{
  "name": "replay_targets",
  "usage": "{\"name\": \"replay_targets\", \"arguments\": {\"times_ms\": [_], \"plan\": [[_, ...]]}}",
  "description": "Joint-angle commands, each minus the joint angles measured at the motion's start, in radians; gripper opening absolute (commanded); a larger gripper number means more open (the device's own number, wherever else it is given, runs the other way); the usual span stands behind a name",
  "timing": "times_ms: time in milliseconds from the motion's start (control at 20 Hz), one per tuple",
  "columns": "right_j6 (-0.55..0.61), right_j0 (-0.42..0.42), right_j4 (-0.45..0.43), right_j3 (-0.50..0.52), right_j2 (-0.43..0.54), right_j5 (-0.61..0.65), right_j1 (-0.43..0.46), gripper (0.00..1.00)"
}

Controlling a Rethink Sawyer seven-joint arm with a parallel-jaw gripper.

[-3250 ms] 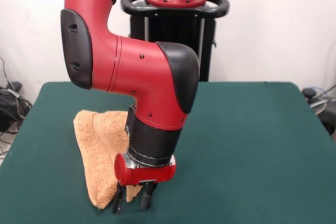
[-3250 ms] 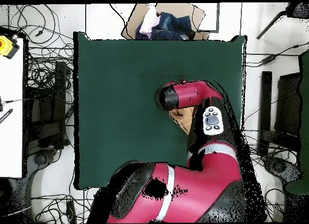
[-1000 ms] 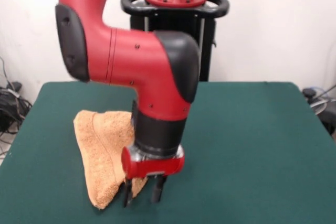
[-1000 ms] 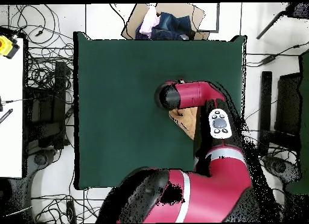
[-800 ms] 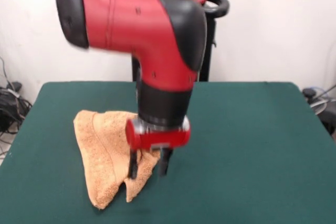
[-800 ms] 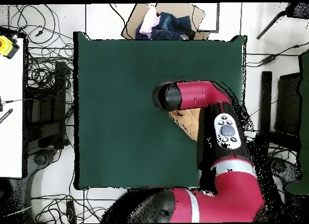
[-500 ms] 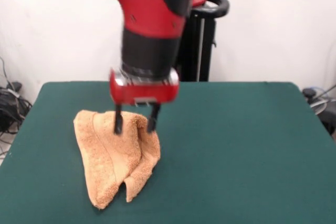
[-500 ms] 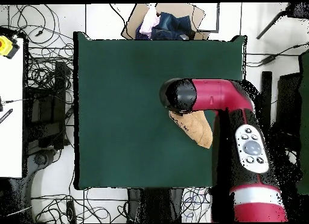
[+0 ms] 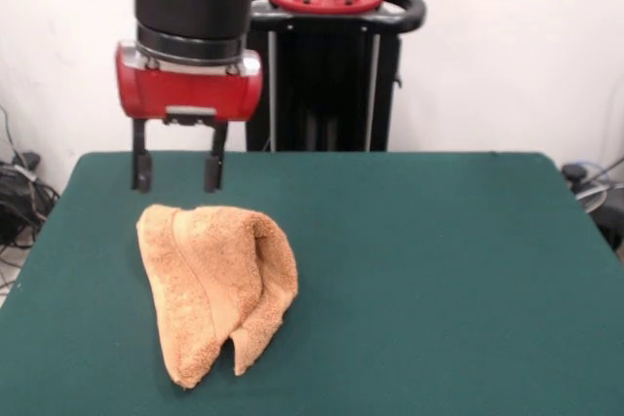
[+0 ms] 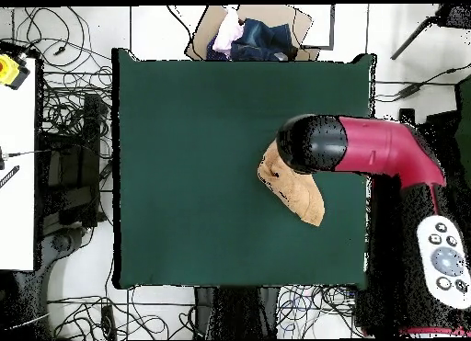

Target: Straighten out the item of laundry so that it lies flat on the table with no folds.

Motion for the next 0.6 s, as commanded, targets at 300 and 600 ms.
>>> {"name": "replay_targets", "arguments": {"times_ms": [300,600], "plan": [[-0.174,-0.001,-0.057,0.150,0.113,-0.028,0.023,1.00],[-0.099,0.030,-0.118,0.122,0.090,-0.121,0.093,1.00]]}}
